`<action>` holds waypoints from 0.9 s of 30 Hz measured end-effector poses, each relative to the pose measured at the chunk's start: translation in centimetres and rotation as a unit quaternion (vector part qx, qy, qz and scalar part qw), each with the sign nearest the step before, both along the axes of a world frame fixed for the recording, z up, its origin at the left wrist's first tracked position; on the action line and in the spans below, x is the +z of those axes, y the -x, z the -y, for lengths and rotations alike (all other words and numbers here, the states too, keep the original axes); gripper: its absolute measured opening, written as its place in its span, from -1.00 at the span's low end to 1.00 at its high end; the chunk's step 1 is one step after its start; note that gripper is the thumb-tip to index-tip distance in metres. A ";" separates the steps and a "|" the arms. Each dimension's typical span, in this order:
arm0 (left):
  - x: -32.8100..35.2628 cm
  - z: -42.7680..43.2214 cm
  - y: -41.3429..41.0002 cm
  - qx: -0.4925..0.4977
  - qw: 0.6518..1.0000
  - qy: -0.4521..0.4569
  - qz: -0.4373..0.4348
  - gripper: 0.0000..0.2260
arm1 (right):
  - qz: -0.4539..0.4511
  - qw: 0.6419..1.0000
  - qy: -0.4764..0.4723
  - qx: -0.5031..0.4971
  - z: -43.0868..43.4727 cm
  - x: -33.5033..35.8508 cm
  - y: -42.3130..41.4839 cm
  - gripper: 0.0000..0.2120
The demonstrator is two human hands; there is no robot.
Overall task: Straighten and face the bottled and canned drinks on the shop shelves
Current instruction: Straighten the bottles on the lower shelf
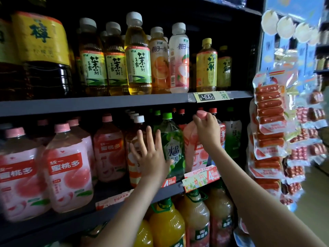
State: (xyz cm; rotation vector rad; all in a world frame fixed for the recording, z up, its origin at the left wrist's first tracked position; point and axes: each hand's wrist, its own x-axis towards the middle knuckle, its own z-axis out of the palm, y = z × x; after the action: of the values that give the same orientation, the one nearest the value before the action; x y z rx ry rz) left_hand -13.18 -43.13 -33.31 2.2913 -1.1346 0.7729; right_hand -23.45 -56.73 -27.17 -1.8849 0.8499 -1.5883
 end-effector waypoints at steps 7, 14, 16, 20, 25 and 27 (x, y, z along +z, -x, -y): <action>0.6 -1.8 0.7 -0.110 0.990 0.081 -0.043 -0.16 | 0.065 0.990 0.121 -0.013 -5.7 0.0 4.7 -0.86; 0.6 -8.4 2.2 -0.266 0.932 0.225 -0.099 -0.20 | 0.112 0.985 0.108 0.074 -13.7 4.8 2.9 -0.82; 0.6 -10.5 1.6 -0.227 0.941 0.243 -0.063 -0.26 | 0.135 0.982 0.051 0.120 -15.4 4.8 0.6 -0.81; -0.5 -14.6 -2.0 -0.144 0.964 0.224 0.006 -0.42 | 0.134 0.976 0.001 0.173 -18.0 3.9 -4.3 -0.83; -1.2 -17.6 -6.3 -0.038 0.976 0.200 0.071 -0.40 | 0.055 0.986 0.020 0.154 -20.1 3.1 -9.6 -0.71; -1.0 -18.2 -7.5 0.012 0.981 0.177 0.085 -0.26 | 0.055 0.987 0.010 0.151 -20.3 3.0 -11.2 -0.72</action>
State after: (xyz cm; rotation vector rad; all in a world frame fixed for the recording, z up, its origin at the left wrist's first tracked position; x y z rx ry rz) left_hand -5.69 -24.97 -34.27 1.9747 -0.9515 1.1010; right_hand -12.24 -36.41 -24.19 -1.8213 0.4762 -1.4990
